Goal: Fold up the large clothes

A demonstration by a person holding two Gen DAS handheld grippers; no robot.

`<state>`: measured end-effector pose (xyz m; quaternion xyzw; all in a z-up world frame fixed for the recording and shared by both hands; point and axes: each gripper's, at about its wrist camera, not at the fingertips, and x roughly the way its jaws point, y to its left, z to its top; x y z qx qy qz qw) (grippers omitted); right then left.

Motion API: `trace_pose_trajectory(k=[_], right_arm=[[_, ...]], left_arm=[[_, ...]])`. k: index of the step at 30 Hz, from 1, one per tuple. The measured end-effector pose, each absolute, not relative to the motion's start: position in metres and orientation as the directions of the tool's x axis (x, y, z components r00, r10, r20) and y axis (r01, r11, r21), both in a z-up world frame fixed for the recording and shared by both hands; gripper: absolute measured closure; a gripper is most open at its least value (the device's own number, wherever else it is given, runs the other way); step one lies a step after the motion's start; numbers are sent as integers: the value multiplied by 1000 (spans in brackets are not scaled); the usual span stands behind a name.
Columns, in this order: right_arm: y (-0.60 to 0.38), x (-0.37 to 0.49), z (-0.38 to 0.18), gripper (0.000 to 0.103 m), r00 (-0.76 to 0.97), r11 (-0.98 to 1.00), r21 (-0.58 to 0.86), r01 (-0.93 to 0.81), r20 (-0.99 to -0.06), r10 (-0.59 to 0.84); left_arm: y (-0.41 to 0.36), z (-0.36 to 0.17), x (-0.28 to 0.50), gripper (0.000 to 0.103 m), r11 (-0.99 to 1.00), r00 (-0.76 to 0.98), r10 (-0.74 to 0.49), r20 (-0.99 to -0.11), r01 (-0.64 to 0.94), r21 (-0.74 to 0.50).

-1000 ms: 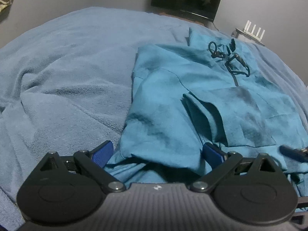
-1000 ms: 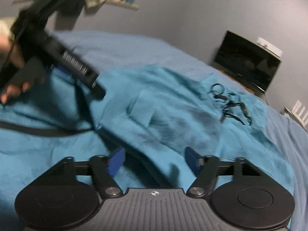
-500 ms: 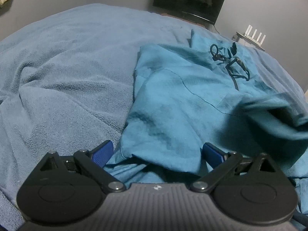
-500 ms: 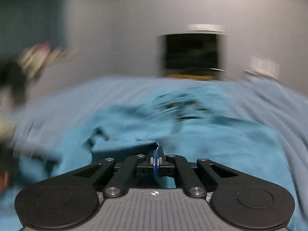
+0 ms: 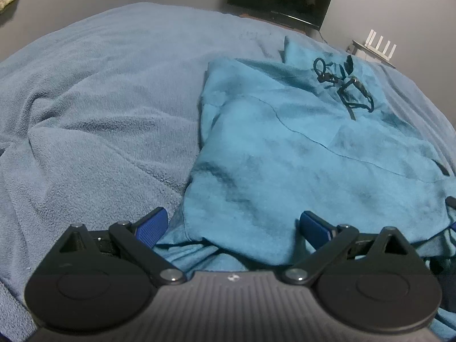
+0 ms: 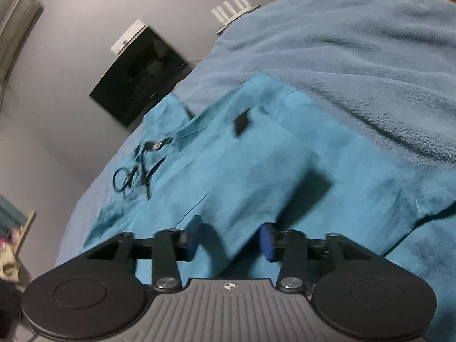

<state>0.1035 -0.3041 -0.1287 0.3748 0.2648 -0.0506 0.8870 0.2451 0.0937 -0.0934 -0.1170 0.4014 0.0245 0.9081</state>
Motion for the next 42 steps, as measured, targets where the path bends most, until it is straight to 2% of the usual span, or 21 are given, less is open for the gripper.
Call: trace_pose_trajectory(k=[1, 2, 3, 8, 10, 12, 14, 16, 18, 20, 25, 29, 31, 34, 42], right_arm=[[-308, 104, -131, 58, 862, 702, 649, 295, -497, 97], [-308, 106, -132, 77, 868, 691, 660, 294, -487, 96], [-313, 107, -133, 100, 876, 683, 673, 285, -472, 98], [-321, 106, -113, 100, 906, 748, 601, 283, -423, -3], [-325, 114, -118, 96, 880, 751, 573, 329, -474, -23], [-330, 123, -128, 80, 831, 758, 532, 377, -555, -25], [-331, 126, -134, 76, 805, 758, 511, 405, -592, -30], [-331, 124, -132, 65, 810, 756, 514, 405, -586, -36], [-331, 115, -129, 41, 821, 751, 521, 406, -568, -50], [-334, 108, -123, 36, 824, 739, 520, 428, -560, -83], [-349, 75, -101, 28, 836, 685, 556, 471, -530, -145], [-358, 51, -73, 26, 882, 693, 596, 405, -456, -123], [-362, 35, -55, 21, 915, 713, 613, 341, -392, -101], [-365, 18, -31, 16, 937, 769, 570, 289, -333, -105], [-370, -12, 4, 16, 949, 857, 477, 195, -313, -42]], left_arm=[[93, -94, 245, 4, 972, 675, -47, -736, -138, -189], [92, -94, 245, 4, 973, 674, -45, -738, -137, -184], [92, -94, 245, 4, 975, 673, -43, -739, -135, -179], [91, -96, 247, 4, 977, 665, -42, -746, -127, -169], [91, -97, 248, 4, 978, 661, -40, -750, -129, -165], [90, -98, 249, 4, 979, 654, -35, -756, -129, -157], [89, -98, 248, 4, 980, 652, -31, -757, -128, -151], [89, -98, 248, 4, 981, 652, -30, -758, -128, -148], [89, -98, 247, 4, 981, 653, -29, -756, -128, -148], [89, -97, 247, 4, 981, 655, -27, -755, -128, -146], [90, -89, 240, 4, 980, 685, -19, -728, -132, -150], [98, -64, 221, 4, 969, 769, -3, -639, -155, -191], [105, -49, 210, 4, 958, 807, -24, -590, -150, -245], [115, -30, 196, 4, 943, 824, -65, -563, -135, -305], [138, 43, 159, 4, 923, 863, -162, -479, -40, -383]])
